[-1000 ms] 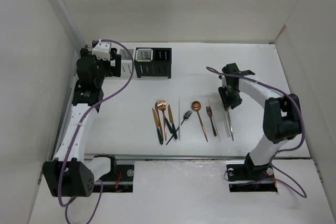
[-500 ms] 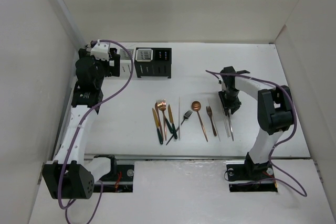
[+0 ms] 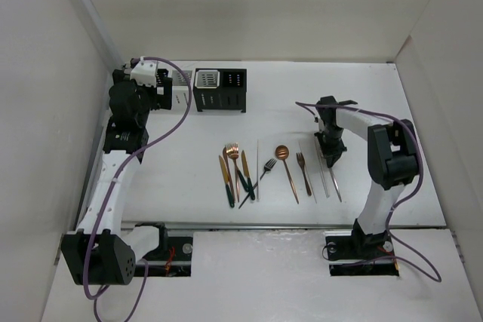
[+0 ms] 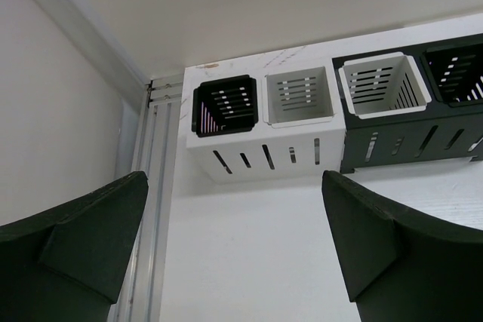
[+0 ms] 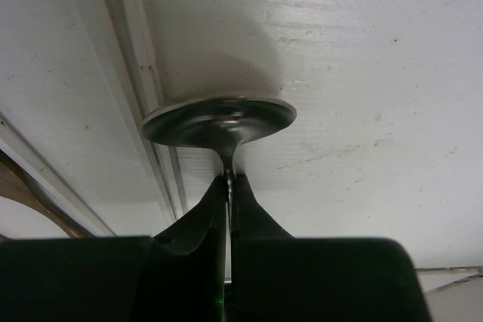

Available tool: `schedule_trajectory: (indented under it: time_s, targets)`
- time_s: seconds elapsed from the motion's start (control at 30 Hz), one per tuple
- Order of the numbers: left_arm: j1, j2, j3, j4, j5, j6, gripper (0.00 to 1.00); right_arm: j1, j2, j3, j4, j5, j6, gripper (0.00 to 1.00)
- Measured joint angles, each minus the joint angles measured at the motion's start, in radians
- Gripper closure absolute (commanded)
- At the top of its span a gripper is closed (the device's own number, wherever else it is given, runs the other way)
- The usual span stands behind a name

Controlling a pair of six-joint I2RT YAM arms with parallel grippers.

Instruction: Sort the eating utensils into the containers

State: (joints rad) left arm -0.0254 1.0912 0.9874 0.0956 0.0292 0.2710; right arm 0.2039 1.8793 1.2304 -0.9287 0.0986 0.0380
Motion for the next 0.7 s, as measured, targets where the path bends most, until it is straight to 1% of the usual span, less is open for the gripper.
schedule_trajectory:
  time_s: [0.13,0.27,0.37,0.47,0.5,0.57,0.7]
  targets:
    - [0.000,0.003,0.000,0.001,0.001,0.000,0.00,0.000,0.004,0.007,-0.007,0.010,0.000,1.00]
    - [0.000,0.011,0.000,-0.011,0.030,0.001,0.00,-0.002,-0.024,0.010,0.000,0.064,-0.007,1.00]
    - [0.000,0.013,0.000,-0.039,0.082,0.001,0.00,-0.001,-0.102,0.051,-0.003,0.105,-0.015,1.00]
    - [-0.005,0.025,0.009,-0.082,0.151,0.005,0.01,0.018,-0.211,0.153,0.012,0.117,-0.015,1.00]
    - [-0.011,0.035,0.018,-0.101,0.185,0.007,0.01,0.035,-0.263,0.206,0.040,0.117,-0.015,1.00]
    - [-0.028,0.052,0.037,-0.134,0.243,0.008,0.01,0.080,-0.314,0.269,0.084,0.103,0.002,1.00]
    - [-0.090,0.096,0.095,-0.188,0.370,0.007,0.00,0.229,-0.360,0.333,0.280,-0.017,0.070,1.00]
